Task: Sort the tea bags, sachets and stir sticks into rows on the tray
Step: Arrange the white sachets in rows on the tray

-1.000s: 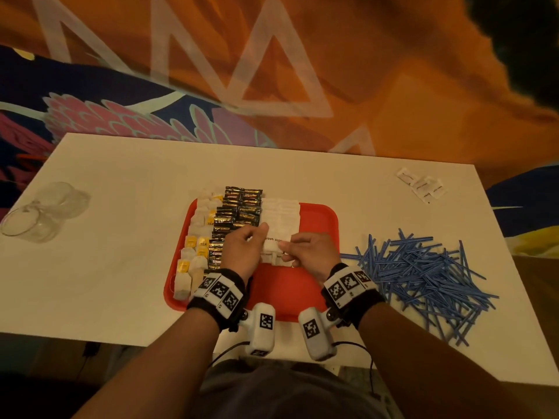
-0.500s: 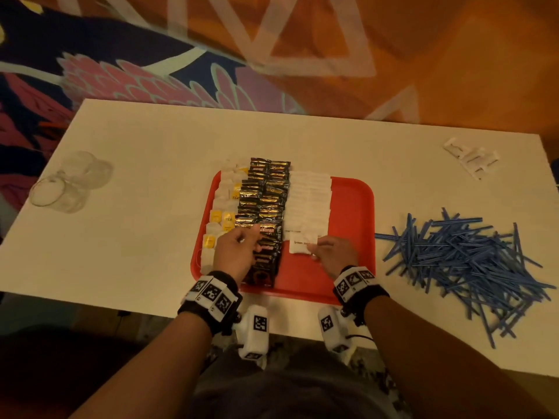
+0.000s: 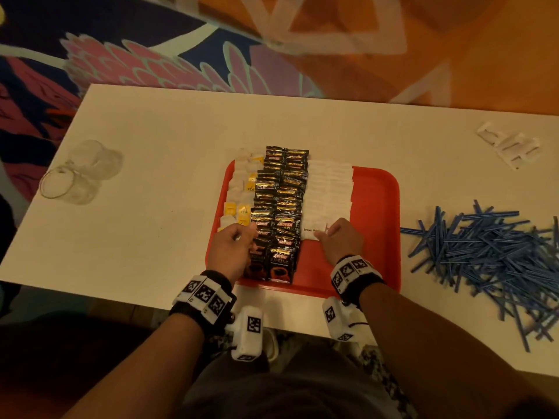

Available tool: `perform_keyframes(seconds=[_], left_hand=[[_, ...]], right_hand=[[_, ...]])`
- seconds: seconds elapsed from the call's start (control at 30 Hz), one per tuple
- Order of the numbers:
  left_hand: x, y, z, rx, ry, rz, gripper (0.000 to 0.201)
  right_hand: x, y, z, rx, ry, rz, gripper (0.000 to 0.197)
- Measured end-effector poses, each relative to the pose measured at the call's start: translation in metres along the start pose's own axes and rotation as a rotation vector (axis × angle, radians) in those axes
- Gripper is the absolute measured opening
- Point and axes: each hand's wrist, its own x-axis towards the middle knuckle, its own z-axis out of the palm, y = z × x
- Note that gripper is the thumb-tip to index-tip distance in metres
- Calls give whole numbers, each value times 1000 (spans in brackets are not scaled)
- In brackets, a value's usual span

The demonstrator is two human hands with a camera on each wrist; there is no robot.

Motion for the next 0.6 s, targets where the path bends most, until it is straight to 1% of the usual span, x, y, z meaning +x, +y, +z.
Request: perform_keyframes(seconds=[0.07, 0.1, 0.17, 0.23, 0.27, 0.3, 0.47, 0.53, 0.6], left_hand=[[1, 2, 0, -10, -2, -8, 32], [2, 4, 0, -11, -5, -13, 32], [3, 6, 1, -18, -11, -22, 32], [3, 7, 3, -32, -18, -29, 33], [3, 7, 5, -39, -19, -34, 33], [3, 7, 6, -45, -20, -39, 33], [1, 7, 10, -61, -13, -58, 32], [-1, 10, 12, -87, -35, -70, 32], [-3, 16, 15, -109, -81, -93, 36]], right_hand=[[0, 0, -1, -46, 6, -19, 28], [-1, 0, -2, -81, 4, -54, 27], [-3, -2, -2, -157, -19, -211, 18], [-5, -5, 0, -238, -59, -398, 4], [-5, -6, 2, -271, -77, -462, 4], [-5, -7, 5, -292, -92, -499, 9], [-3, -8, 10, -355, -155, -504, 26], [-3, -11, 5, -341, -153, -484, 29], [-5, -14, -3, -318, -137, -485, 26]])
